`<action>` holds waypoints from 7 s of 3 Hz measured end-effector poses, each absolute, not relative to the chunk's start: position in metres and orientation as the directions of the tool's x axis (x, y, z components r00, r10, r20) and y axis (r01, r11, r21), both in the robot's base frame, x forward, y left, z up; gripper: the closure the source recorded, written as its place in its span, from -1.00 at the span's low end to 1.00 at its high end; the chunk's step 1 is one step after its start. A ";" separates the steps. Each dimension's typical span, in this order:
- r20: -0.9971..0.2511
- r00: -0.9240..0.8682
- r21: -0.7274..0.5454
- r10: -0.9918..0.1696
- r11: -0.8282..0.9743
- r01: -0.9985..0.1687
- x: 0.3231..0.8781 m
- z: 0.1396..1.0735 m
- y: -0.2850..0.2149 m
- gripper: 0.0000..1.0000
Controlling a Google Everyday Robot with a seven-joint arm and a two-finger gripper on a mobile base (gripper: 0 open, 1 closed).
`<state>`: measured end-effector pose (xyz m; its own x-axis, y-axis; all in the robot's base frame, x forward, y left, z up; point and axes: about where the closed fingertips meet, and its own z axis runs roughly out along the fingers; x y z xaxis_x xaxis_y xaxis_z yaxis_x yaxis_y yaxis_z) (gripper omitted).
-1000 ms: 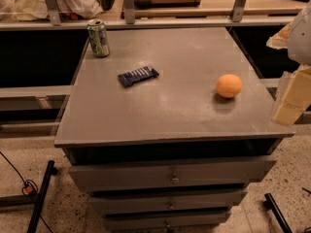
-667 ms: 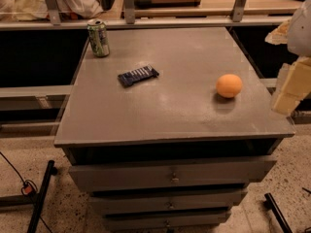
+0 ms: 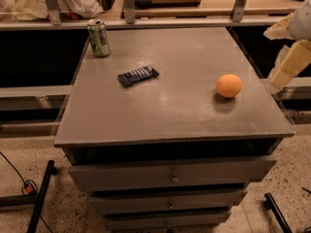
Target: Move orange near rxbar blueberry
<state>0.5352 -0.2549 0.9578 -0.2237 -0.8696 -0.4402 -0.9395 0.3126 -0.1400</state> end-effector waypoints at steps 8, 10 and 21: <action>-0.655 -0.264 -0.103 -0.708 0.430 -0.897 0.598 0.841 -0.217 0.26; -0.691 -0.225 -0.113 -0.687 0.410 -0.905 0.603 0.880 -0.189 1.00; -0.717 -0.068 -0.130 -0.693 0.230 -0.965 0.652 0.861 -0.014 -1.00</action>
Offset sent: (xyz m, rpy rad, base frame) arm 0.0184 0.0210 -0.0469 0.3175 0.0071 0.0167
